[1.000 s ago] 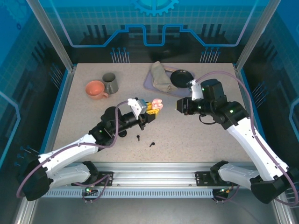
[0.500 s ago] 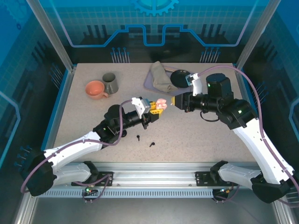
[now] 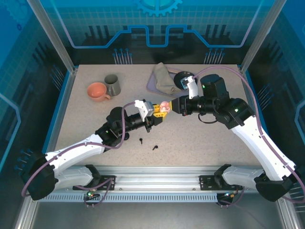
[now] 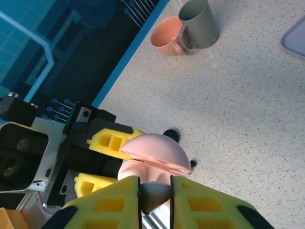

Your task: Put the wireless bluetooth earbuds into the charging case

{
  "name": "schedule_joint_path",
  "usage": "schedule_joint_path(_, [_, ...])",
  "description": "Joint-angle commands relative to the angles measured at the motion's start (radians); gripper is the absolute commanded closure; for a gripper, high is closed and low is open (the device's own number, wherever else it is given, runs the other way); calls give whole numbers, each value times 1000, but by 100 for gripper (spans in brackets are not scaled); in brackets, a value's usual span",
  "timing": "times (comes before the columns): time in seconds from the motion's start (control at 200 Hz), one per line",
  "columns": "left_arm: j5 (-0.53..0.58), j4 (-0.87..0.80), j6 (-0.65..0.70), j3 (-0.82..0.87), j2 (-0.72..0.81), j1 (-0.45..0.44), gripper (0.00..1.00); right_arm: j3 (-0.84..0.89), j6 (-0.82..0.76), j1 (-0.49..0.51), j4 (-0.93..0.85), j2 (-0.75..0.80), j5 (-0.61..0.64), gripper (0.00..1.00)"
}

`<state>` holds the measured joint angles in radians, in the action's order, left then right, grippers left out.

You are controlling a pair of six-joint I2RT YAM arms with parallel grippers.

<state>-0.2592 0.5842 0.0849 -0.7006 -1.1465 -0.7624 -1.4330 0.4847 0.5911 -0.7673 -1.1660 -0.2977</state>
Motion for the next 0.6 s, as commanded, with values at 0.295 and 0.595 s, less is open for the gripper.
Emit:
schedule_joint_path(0.295, [-28,52,22,-31,-2,-5,100,-23,-9,30,-1,-18,35,80])
schedule_joint_path(0.595, [-23,45,23,-31,-3,-6,100,-30,-4,27,5,-4,51,80])
